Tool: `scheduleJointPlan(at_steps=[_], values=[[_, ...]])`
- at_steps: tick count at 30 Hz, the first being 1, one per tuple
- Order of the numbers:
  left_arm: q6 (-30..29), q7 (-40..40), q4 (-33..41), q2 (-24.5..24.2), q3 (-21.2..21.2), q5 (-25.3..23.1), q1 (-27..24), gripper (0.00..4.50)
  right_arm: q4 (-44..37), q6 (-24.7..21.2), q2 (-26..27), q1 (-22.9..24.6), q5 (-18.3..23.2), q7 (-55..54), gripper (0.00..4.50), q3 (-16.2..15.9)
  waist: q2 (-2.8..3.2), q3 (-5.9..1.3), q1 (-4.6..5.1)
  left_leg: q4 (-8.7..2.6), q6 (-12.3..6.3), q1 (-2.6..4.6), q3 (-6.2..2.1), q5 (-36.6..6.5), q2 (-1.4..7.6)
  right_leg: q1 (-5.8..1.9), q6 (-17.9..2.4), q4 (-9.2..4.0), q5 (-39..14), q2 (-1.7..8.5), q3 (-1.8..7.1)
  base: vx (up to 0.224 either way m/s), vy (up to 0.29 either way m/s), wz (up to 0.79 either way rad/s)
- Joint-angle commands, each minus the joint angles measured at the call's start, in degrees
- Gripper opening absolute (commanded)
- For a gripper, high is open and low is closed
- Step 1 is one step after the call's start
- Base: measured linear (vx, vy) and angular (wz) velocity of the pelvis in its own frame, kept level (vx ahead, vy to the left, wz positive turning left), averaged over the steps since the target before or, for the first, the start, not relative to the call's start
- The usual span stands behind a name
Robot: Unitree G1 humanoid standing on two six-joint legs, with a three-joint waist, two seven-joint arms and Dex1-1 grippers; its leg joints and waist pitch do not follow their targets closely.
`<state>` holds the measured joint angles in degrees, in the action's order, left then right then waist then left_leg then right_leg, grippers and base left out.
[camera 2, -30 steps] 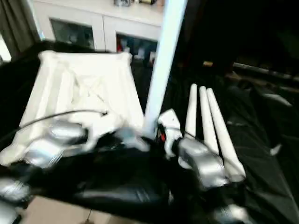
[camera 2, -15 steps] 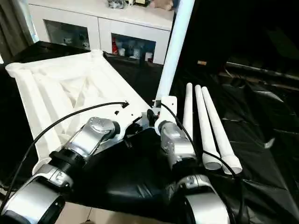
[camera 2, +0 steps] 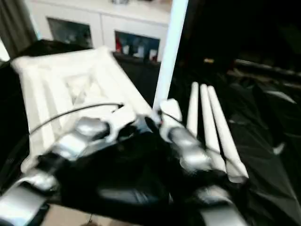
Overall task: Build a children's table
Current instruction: Rotate leg to tighten
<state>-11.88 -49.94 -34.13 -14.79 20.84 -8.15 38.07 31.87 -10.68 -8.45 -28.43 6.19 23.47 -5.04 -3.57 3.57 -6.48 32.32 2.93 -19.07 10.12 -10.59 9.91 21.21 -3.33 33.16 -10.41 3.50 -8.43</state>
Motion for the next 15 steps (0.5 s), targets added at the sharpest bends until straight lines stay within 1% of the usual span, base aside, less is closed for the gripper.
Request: scheduleJointPlan(at_steps=[1, 2, 3, 4, 5, 6, 7, 8, 9, 10, 11, 13, 14, 15], values=[[0.9, -5.1, 0.9, -2.1, 2.6, -0.3, -3.0, 0.00, -6.3, -1.8, -3.7, 2.1, 1.9, 6.4, 3.78, -0.7, 0.61, -3.75, -0.30, -3.37, -2.85, -0.19, -1.73, -7.2, 4.79, -2.88, -7.0, -3.38, -8.5, 7.52, 5.38, 0.000, 0.000, 0.00], [1.5, -6.4, 1.9, -2.7, 2.6, 0.3, -3.5, 0.00, -7.9, -2.2, -4.8, 2.8, 2.5, 8.1, 3.78, -0.8, 0.61, -3.84, -0.41, -3.30, -2.96, -0.29, -1.77, -6.8, 4.86, -3.02, -7.0, -3.22, -7.8, 7.61, 5.40, 0.000, 0.000, 0.00], [1.4, -7.0, 2.4, -3.0, 2.6, 0.5, -3.7, 0.00, -8.6, -2.6, -5.3, 3.2, 2.8, 9.0, 3.78, -0.9, 0.61, -3.76, -0.30, -3.38, -3.26, -0.23, -1.78, -6.5, 4.96, -2.88, -7.4, -3.12, -7.2, 7.45, 5.37, 0.000, 0.000, 0.00], [1.3, -8.0, 3.2, -3.5, 2.6, 0.9, -4.0, 0.00, -9.7, -3.1, -6.1, 3.7, 3.3, 10.3, 3.78, -1.1, 0.66, -3.70, -0.26, -3.41, -3.32, -0.15, -1.75, -6.7, 4.97, -2.85, -7.5, -3.17, -7.4, 7.36, 5.37, 0.000, 0.000, 0.00], [1.7, -11.8, 6.3, -5.3, 2.9, 2.4, -5.4, 0.00, -13.2, -4.7, -9.1, 5.3, 4.5, 15.6, 3.78, -2.0, 0.68, -3.65, -0.29, -3.37, -3.33, -0.12, -1.67, -7.2, 4.98, -2.77, -7.7, -3.33, -8.0, 7.45, 5.39, 0.000, 0.000, 0.00], [1.6, -13.0, 7.4, -6.0, 3.1, 2.9, -5.9, 0.00, -14.3, -5.4, -10.2, 5.9, 4.9, 17.4, 3.78, -2.3, 0.68, -3.65, -0.44, -3.37, -3.29, -0.14, -1.73, -7.4, 4.97, -2.96, -7.8, -3.32, -8.4, 7.49, 5.31, 0.000, 0.000, 0.00], [1.7, -14.0, 8.4, -6.6, 3.3, 3.2, -6.3, 0.00, -15.3, -5.8, -11.2, 6.4, 5.1, 19.2, 3.78, -2.8, 0.68, -3.61, -0.54, -3.39, -3.45, -0.24, -1.73, -7.6, 5.06, -2.95, -7.5, -3.37, -8.8, 7.48, 5.39, 0.000, 0.000, 0.00], [1.8, -14.7, 9.1, -7.1, 3.4, 3.4, -6.6, 0.00, -16.2, -6.4, -12.1, 6.9, 5.2, 20.8, 3.78, -3.3, 0.72, -3.53, -0.50, -3.43, -3.40, -0.13, -1.67, -8.1, 5.06, -2.76, -7.4, -3.47, -9.4, 7.40, 5.38, 0.000, 0.000, 0.00], [2.0, -15.5, 9.9, -7.5, 3.5, 3.5, -7.1, 0.00, -17.3, -7.4, -13.2, 7.5, 5.4, 22.7, 3.78, -3.9, 0.08, -3.51, -0.45, -3.41, -3.33, -0.21, -1.65, -8.3, 4.90, -2.84, -7.0, -3.61, -11.6, 7.34, 5.28, 0.000, 0.000, 0.00], [2.0, -15.5, 9.9, -7.5, 3.5, 3.5, -7.1, 0.00, -17.3, -7.4, -13.2, 7.5, 5.4, 22.7, 3.78, -3.9, 0.26, -3.40, -0.53, -3.42, -3.18, -0.13, -1.64, -8.5, 4.89, -2.71, -6.8, -3.80, -12.8, 7.43, 5.30, 0.000, 0.000, 0.00], [1.9, -15.7, 10.3, -7.7, 3.5, 3.6, -7.3, 0.00, -17.5, -7.6, -13.7, 7.7, 5.2, 23.6, 3.78, -4.3, 0.33, -3.33, -0.51, -3.38, -2.85, -0.08, -1.58, -9.3, 4.77, -2.61, -6.4, -4.18, -15.2, 7.44, 5.25, 0.000, 0.000, 0.00], [1.6, -15.9, 10.8, -8.0, 3.4, 3.7, -7.6, 0.00, -17.4, -7.6, -14.4, 7.8, 4.8, 24.6, 3.78, -5.1, 0.09, -3.35, -0.61, -3.36, -2.45, 0.01, -1.58, -9.6, 4.77, -2.52, -5.7, -4.41, -17.3, 7.40, 5.23, 0.000, 0.000, 0.00], [1.4, -15.9, 11.1, -8.1, 3.3, 3.7, -7.8, 0.00, -17.0, -7.4, -14.4, 7.6, 4.4, 24.7, 3.78, -5.5, 0.16, -3.28, -0.61, -3.40, -2.31, 0.02, -1.64, -9.7, 4.78, -2.48, -5.6, -4.43, -17.9, 7.42, 5.19, 0.000, 0.000, 0.00], [1.2, -16.1, 11.6, -8.2, 3.2, 3.8, -8.0, 0.00, -17.2, -7.6, -14.5, 7.6, 4.3, 24.7, 3.78, -5.7, 0.06, -3.31, -0.57, -3.42, -1.86, 0.01, -1.73, -10.2, 4.81, -2.54, -5.0, -4.59, -19.4, 7.49, 5.14, 0.000, 0.000, 0.00]])
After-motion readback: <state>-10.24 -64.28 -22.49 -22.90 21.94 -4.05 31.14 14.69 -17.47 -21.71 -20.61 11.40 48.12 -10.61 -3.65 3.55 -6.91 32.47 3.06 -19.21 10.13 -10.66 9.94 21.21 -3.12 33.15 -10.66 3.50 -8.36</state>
